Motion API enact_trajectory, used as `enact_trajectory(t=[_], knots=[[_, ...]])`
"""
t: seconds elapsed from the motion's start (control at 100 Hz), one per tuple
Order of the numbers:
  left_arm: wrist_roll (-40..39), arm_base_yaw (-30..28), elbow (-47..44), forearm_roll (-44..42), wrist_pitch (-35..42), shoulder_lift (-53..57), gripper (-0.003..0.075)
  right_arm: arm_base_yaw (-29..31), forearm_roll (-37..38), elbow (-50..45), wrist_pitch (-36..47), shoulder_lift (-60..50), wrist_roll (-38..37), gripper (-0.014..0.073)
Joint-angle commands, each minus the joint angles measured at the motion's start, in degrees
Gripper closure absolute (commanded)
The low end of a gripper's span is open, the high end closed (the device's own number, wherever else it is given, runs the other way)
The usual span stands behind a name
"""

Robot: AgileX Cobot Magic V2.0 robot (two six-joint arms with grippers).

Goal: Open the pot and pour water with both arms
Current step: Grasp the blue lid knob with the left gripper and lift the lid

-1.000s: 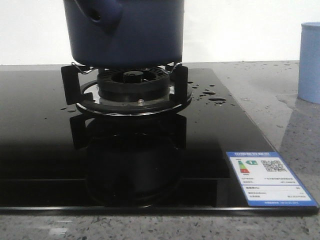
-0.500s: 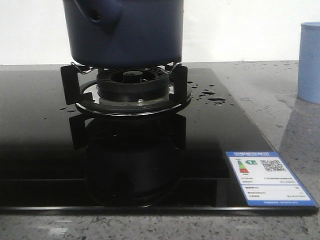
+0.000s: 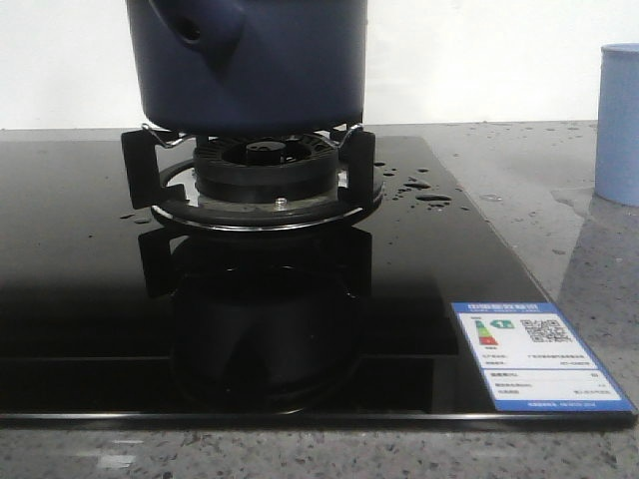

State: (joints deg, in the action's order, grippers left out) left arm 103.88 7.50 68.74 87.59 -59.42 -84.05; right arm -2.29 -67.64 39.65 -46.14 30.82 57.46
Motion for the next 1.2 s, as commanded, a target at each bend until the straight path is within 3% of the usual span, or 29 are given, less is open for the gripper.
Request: enact_trajectory(t=[0.0, 0.15, 0.65, 0.91, 1.19], knots=[[0.8, 0.0, 2.8, 3.2, -1.8, -0.8, 0.0192, 0.4, -2.5, 1.8, 2.1, 0.7, 0.7, -0.006], [0.8, 0.0, 2.9, 5.5, -1.3, -3.5, 0.0145, 0.4, -2.3, 1.8, 2.2, 0.7, 0.7, -0.006], [2.0, 1.2, 3.2, 9.7, -1.6, -8.3, 0.0144, 0.4, -2.1, 1.8, 5.3, 0.7, 0.7, -0.006], [3.9, 5.2, 5.1, 9.7, -0.7, -8.6, 0.0145, 0.4, -2.1, 1.8, 7.2, 0.7, 0.7, -0.006], [3.9, 7.5, 5.8, 9.7, 2.9, -9.9, 0.0221, 0.4, -2.1, 1.8, 7.3, 0.8, 0.7, -0.006]])
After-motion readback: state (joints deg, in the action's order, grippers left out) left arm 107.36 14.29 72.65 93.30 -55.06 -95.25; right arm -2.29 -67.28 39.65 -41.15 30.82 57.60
